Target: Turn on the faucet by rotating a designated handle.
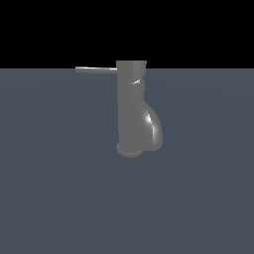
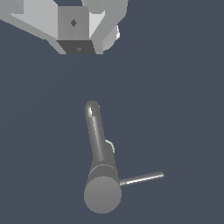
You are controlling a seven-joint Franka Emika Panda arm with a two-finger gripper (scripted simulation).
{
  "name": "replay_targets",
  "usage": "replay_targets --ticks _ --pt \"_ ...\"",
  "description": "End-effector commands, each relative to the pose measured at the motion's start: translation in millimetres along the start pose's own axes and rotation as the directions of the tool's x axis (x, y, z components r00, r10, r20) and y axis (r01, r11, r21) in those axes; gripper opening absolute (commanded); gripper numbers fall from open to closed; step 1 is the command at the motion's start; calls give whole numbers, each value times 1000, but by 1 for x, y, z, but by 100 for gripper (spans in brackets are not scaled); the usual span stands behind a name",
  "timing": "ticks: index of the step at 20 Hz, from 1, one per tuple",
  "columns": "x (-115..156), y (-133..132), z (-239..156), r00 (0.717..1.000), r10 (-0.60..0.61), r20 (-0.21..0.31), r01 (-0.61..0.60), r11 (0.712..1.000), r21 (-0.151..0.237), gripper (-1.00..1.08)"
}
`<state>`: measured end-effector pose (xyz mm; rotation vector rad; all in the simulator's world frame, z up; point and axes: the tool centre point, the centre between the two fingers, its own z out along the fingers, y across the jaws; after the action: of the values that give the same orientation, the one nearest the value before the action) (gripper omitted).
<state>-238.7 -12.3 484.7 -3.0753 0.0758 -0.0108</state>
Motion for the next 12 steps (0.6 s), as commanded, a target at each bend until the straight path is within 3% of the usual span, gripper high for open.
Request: replay_targets --ticks 1,12 --pt "6 -2 2 1000 24 2 -24 1000 5 -100" --pt "49 -15 18 977 213 19 -214 976 33 -100"
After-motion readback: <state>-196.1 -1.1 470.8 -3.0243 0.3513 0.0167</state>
